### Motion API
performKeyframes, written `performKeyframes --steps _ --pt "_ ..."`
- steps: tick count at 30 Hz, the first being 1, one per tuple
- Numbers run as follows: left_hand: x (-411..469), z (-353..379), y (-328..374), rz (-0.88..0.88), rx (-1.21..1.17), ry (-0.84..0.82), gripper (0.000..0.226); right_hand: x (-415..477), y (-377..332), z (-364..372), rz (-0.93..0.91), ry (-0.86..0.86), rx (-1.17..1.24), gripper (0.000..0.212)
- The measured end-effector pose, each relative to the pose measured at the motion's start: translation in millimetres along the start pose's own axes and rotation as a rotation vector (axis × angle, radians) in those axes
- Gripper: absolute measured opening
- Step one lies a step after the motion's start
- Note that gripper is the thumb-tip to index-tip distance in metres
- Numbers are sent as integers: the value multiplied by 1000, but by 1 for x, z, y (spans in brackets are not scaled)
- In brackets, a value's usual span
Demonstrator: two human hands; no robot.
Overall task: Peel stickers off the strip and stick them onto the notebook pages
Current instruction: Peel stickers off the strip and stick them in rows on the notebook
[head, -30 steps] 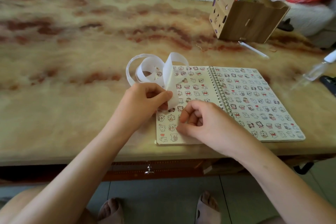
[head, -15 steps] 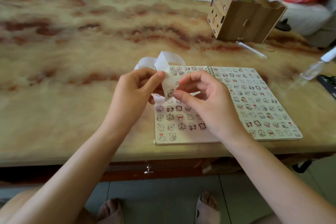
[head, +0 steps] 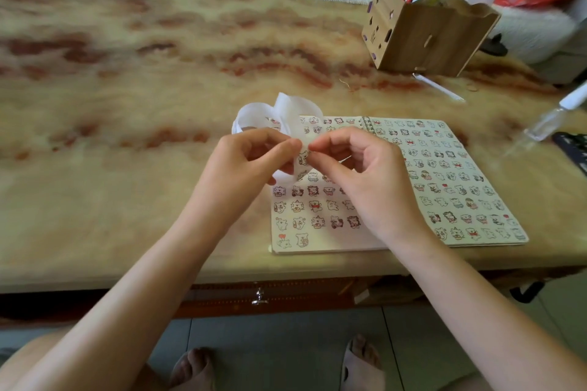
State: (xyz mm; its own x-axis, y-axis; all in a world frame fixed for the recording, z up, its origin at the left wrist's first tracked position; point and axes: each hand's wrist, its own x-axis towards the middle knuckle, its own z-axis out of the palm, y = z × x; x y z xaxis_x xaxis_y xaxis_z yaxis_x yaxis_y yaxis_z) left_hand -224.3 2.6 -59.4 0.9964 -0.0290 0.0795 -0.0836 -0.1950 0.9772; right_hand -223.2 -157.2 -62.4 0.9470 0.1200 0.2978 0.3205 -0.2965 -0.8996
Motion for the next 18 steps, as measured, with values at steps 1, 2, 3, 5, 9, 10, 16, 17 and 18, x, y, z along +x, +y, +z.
performKeyframes --steps 1,2,3,5,9,10,16,17,18 --pt "0 0 0 1 3 2 14 0 0 0 -5 0 -6 9" --pt "0 0 0 2 8 4 14 0 0 0 -10 -2 -11 9" --pt "0 0 0 4 15 7 14 0 0 0 -16 -3 -18 9" --pt "-1 1 0 3 26 13 14 0 1 -1 -28 -3 -39 9" --pt "-1 2 0 -12 33 31 15 -1 1 0 -48 7 -112 9" --pt "-2 1 0 -16 35 31 16 -1 1 0 -47 11 -133 8" --pt "-3 2 1 -45 52 40 18 -3 -1 0 -13 -25 -205 5" --pt "-3 2 1 -52 54 43 18 -4 -2 0 -19 -28 -224 5" --pt "-3 2 1 -62 56 45 18 -4 -2 0 -27 -32 -245 4"
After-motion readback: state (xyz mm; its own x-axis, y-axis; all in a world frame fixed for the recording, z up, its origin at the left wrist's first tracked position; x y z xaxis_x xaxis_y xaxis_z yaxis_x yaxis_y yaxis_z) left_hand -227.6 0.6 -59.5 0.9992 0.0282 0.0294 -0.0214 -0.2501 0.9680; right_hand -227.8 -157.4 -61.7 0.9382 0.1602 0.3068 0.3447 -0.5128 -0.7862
